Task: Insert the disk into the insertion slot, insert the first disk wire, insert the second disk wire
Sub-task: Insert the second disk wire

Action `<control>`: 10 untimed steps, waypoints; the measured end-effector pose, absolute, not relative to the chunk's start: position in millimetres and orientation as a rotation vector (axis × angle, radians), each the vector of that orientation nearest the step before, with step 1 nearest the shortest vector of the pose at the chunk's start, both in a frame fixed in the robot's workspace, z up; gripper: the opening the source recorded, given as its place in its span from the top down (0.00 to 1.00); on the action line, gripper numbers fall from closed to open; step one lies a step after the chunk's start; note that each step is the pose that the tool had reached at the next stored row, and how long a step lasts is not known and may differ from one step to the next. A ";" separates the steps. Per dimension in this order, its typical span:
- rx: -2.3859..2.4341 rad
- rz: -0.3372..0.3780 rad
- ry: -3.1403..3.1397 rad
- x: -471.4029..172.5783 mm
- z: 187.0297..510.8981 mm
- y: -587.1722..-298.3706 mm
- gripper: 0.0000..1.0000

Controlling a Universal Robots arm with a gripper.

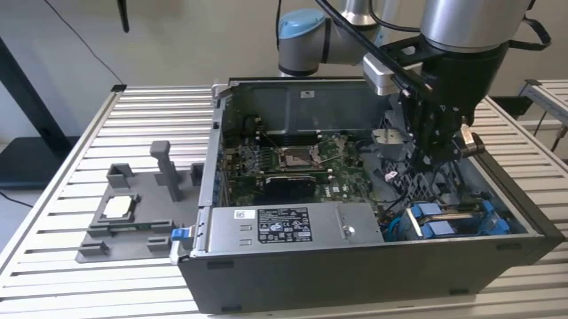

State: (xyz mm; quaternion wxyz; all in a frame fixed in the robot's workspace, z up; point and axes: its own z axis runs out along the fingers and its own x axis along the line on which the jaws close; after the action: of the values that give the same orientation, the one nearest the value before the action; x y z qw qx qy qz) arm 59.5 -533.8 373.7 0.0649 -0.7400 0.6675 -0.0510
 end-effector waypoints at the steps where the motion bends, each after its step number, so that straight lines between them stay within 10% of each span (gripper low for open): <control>1: -2.237 -0.160 2.017 59.5 373.7 -533.0 0.84; 10: -2.241 -0.168 2.019 59.5 372.2 -524.1 0.70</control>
State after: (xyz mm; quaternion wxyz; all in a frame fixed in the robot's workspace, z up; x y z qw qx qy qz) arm 59.5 -524.1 372.2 0.0603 -0.7405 0.6671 -0.0557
